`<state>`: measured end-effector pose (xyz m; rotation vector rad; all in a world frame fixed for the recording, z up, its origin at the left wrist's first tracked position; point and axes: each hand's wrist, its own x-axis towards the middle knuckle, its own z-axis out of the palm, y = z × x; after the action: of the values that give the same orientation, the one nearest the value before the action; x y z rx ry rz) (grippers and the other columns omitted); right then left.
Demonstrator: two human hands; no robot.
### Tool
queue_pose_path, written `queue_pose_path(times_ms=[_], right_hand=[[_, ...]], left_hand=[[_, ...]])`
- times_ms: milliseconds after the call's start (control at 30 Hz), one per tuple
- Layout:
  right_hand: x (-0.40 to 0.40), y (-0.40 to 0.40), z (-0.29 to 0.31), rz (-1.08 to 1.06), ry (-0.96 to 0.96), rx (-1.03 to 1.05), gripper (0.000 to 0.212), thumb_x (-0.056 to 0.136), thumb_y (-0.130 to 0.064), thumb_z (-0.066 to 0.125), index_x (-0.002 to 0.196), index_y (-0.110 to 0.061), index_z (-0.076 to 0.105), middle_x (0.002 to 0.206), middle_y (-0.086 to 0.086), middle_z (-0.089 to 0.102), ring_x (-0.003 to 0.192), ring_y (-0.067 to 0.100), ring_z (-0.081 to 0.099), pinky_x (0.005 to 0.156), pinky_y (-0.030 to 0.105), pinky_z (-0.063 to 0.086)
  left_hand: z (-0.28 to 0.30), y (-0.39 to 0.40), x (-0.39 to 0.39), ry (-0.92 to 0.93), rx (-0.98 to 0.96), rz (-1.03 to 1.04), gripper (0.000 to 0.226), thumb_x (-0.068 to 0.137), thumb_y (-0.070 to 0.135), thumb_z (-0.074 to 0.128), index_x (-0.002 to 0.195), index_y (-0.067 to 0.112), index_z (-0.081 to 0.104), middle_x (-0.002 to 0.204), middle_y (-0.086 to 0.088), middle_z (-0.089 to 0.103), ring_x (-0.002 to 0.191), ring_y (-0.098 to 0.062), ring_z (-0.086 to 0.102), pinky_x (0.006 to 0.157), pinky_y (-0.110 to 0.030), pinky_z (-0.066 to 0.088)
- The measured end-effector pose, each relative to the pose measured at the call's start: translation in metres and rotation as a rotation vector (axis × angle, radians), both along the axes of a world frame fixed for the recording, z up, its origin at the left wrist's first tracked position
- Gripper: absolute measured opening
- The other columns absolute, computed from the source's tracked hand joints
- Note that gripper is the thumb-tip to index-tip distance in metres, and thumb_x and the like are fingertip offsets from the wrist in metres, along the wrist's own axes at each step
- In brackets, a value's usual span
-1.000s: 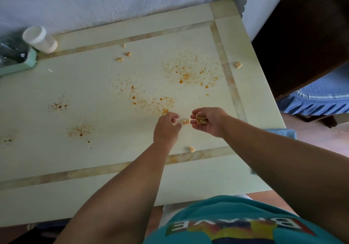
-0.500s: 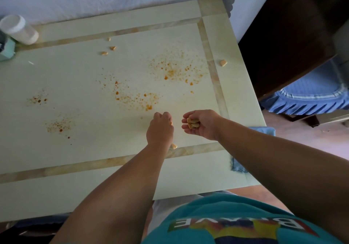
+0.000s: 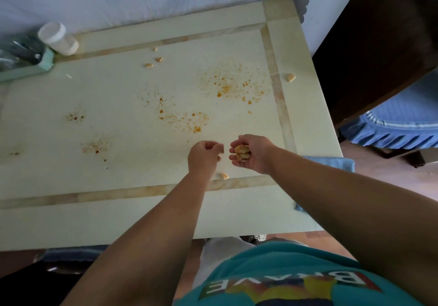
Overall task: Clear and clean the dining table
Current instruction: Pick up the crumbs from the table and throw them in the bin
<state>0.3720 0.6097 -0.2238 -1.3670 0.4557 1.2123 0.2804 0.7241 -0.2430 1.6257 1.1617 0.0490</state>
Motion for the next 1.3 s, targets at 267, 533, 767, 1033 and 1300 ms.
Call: queue_pose_path(times_ms=[267, 533, 767, 1033, 1300], right_hand=[[-0.005, 0.006, -0.004, -0.063, 0.085, 0.070, 0.028, 0.100, -0.021, 0.048, 0.108, 0.002, 0.062, 0.087, 0.017, 0.068, 0.084, 0.035, 0.064, 0.077, 0.041, 0.057], [0.000, 0.005, 0.000, 0.014, 0.047, 0.043, 0.009, 0.092, -0.004, 0.059, 0.094, 0.002, 0.065, 0.084, 0.015, 0.064, 0.069, 0.023, 0.062, 0.067, 0.029, 0.057], [0.010, -0.003, -0.005, -0.009, 0.041, 0.018, 0.019, 0.098, -0.003, 0.046, 0.092, 0.001, 0.064, 0.084, 0.015, 0.064, 0.069, 0.023, 0.063, 0.063, 0.029, 0.058], [0.011, -0.014, -0.012, 0.042, 0.049, -0.071, 0.018, 0.097, -0.004, 0.046, 0.094, 0.002, 0.063, 0.087, 0.016, 0.063, 0.071, 0.024, 0.064, 0.054, 0.028, 0.058], [0.008, -0.030, -0.016, 0.062, 0.056, -0.122, 0.015, 0.095, -0.002, 0.048, 0.086, 0.002, 0.060, 0.078, 0.015, 0.060, 0.067, 0.023, 0.060, 0.062, 0.030, 0.055]], left_hand=[[0.020, -0.010, 0.003, -0.121, -0.132, -0.137, 0.013, 0.085, 0.026, 0.070, 0.085, 0.014, 0.075, 0.072, 0.001, 0.072, 0.050, -0.003, 0.056, 0.060, -0.022, 0.045], [0.005, 0.007, -0.005, -0.064, -0.064, -0.028, 0.011, 0.084, 0.026, 0.070, 0.088, 0.016, 0.072, 0.075, 0.003, 0.069, 0.062, -0.014, 0.056, 0.059, -0.025, 0.046], [-0.022, -0.001, -0.021, 0.274, 0.151, -0.467, 0.023, 0.078, 0.029, 0.072, 0.097, 0.020, 0.062, 0.088, 0.010, 0.063, 0.083, -0.012, 0.063, 0.076, -0.028, 0.050], [-0.033, -0.005, -0.018, 0.324, 0.424, -0.749, 0.024, 0.075, 0.019, 0.072, 0.093, 0.020, 0.056, 0.095, 0.001, 0.060, 0.088, -0.018, 0.059, 0.071, -0.026, 0.043], [-0.026, -0.013, 0.001, 0.233, 0.200, -0.472, 0.020, 0.074, 0.019, 0.069, 0.093, 0.019, 0.062, 0.088, 0.006, 0.064, 0.084, -0.016, 0.062, 0.079, -0.030, 0.051]])
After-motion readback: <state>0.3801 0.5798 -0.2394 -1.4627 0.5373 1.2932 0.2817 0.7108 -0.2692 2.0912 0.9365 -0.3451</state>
